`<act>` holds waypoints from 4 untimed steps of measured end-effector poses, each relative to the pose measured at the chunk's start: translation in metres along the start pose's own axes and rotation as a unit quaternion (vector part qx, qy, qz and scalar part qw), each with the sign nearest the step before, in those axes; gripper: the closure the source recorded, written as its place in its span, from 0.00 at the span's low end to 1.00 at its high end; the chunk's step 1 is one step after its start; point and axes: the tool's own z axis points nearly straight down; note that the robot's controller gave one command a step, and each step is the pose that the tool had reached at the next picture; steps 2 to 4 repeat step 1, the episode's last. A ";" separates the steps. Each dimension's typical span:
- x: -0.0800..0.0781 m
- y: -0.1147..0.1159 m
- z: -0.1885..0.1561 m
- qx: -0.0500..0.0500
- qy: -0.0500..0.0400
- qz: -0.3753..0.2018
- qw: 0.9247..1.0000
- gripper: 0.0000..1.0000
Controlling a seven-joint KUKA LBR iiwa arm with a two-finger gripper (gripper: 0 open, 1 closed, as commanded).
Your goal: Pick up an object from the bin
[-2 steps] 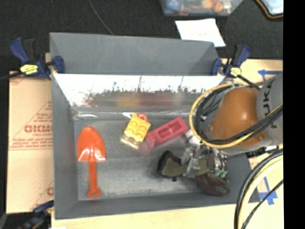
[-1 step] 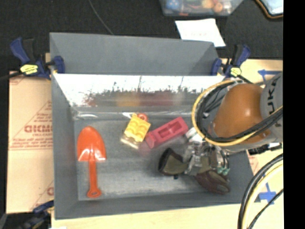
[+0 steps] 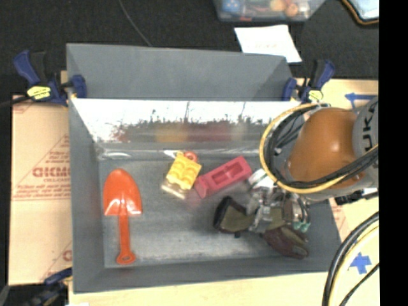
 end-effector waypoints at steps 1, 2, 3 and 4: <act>-0.001 0.000 -0.014 0.000 -0.001 -0.001 1.000 1.00; -0.001 0.000 -0.014 0.000 -0.001 -0.001 1.000 1.00; -0.001 0.000 -0.014 0.000 -0.001 -0.001 1.000 1.00; -0.001 0.000 -0.014 0.000 -0.001 -0.001 1.000 1.00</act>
Offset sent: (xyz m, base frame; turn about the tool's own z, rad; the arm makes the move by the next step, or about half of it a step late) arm 0.0004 0.0000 0.0134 -0.0009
